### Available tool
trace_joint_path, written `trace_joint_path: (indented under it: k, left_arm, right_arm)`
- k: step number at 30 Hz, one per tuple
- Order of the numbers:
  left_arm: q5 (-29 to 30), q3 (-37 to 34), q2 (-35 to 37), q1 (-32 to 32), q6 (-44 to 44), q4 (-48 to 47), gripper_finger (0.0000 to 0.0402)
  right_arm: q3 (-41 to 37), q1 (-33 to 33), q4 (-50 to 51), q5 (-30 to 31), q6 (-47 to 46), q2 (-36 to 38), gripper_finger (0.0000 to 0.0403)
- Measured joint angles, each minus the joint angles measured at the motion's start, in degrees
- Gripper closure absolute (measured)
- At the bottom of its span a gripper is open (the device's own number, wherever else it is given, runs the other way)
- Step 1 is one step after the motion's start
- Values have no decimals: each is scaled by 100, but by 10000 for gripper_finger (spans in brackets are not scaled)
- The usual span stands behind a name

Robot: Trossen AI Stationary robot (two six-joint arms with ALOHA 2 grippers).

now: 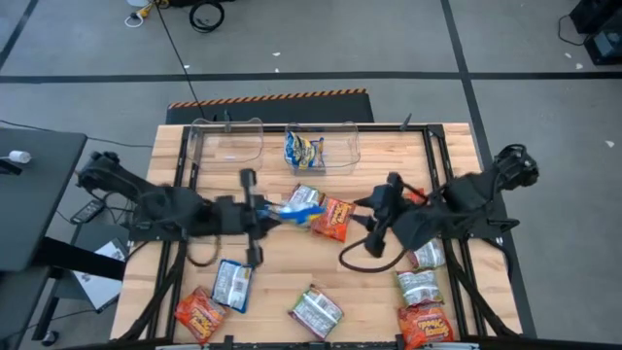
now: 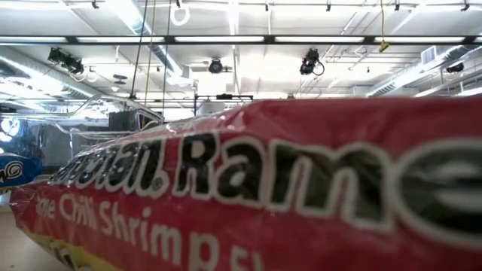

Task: Sort Maruchan noodles
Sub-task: Put the blue noodle pack into the right transparent bin

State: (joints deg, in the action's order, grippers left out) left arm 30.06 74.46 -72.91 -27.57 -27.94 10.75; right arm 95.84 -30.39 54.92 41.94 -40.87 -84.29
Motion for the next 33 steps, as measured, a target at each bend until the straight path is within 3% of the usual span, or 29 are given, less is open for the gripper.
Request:
trace_joint_path:
  k: [5, 7, 10, 16, 22, 27, 33]
  left_arm:
    - [-243, -13, 55, 32, -1866, -173, 336]
    - [-160, -15, 54, 42, -2138, -358, 336]
    - [-118, -12, -63, 38, -2482, -507, 339]
    - [9, -9, -301, -1, -4583, -480, 339]
    - [-45, -22, -684, 231, -6625, -512, 338]
    - [-210, -22, -829, 360, -7140, -368, 338]
    - [-258, -20, -837, 400, -7182, -131, 338]
  right_arm:
    - [-759, 200, -2324, -883, 46, 39, 199]
    - [-790, 274, -3041, -1253, 90, 63, 189]
    - [-790, 266, -3692, -1322, -79, 316, 179]
    - [-784, 363, -3168, -1381, -1667, 928, 176]
    - [-788, 951, -3087, -2782, -2850, 1001, 161]
    - [-788, 1270, -3085, -3776, -3190, 827, 140]
    - [-788, 1438, -3397, -3956, -3116, 695, 147]
